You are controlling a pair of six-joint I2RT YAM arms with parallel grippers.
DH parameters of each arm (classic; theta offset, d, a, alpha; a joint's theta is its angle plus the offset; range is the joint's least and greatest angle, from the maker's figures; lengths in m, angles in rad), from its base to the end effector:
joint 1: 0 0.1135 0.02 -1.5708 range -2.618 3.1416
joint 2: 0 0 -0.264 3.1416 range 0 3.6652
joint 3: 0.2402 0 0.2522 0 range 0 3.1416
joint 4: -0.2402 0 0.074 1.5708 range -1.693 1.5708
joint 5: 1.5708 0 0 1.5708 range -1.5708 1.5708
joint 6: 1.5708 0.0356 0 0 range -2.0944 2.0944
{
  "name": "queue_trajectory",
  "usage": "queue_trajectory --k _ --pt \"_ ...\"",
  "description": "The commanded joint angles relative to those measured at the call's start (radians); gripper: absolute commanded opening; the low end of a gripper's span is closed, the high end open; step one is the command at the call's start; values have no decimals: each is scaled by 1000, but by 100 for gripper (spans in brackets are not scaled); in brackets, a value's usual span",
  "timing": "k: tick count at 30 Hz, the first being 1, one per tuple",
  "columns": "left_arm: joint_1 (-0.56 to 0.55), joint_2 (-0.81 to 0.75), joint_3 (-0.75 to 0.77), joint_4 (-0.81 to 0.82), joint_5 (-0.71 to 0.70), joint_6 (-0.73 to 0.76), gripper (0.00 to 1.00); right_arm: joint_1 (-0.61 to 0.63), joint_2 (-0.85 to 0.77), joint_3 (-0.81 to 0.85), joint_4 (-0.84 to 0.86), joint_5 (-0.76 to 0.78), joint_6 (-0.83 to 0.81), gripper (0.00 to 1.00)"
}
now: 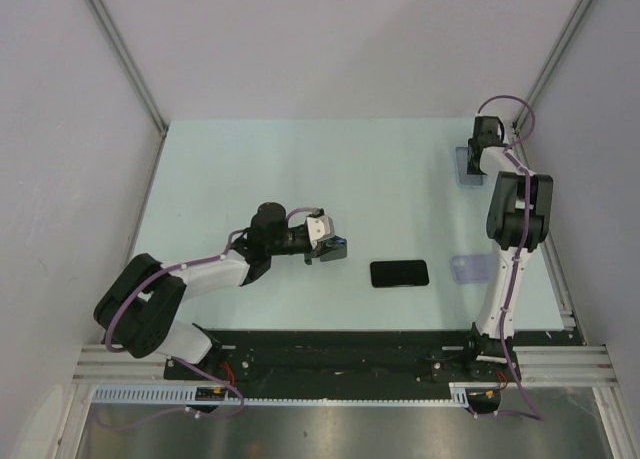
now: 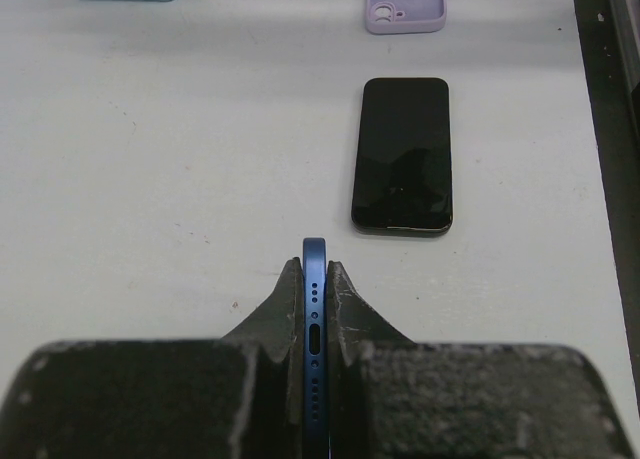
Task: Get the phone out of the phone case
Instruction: Adjust the phone case at the center of the board, then place the phone case at the center of the board.
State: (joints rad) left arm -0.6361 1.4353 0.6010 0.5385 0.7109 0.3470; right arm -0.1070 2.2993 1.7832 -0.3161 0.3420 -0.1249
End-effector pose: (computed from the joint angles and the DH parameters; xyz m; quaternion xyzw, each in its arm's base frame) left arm 0.2194 -0.1909 0.2045 0.5382 0.5664 -0.3571 0.5119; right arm 0.5066 -0.0664 0.1623 0.0532 0.9195 -0.1988 0.3349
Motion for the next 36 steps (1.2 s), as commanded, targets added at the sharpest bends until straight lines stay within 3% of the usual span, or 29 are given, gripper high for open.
queue_trajectory --k 1,9,16,19,20,23,26,36 --pt "3 -3 14 32 30 -8 0 -3 -136 -76 47 -76 -7 47" --pt "4 -18 16 31 28 -9 0 18 -389 -278 117 -375 -24 50" --pt "4 -23 16 31 29 -14 0 96 -431 -341 72 -483 -81 49" --pt "12 -33 22 32 33 -31 0 130 -455 -360 29 -654 -93 48" --pt "18 -38 26 29 54 -42 0 138 -463 -364 12 -775 -105 48" --pt "59 -53 48 29 129 -111 0 147 -523 -401 11 -1039 -182 49" --pt "104 -73 63 29 182 -167 0 148 -564 -445 12 -1194 -273 50" --pt "136 -64 106 29 306 -262 1 251 -644 -519 -285 -1571 -751 52"
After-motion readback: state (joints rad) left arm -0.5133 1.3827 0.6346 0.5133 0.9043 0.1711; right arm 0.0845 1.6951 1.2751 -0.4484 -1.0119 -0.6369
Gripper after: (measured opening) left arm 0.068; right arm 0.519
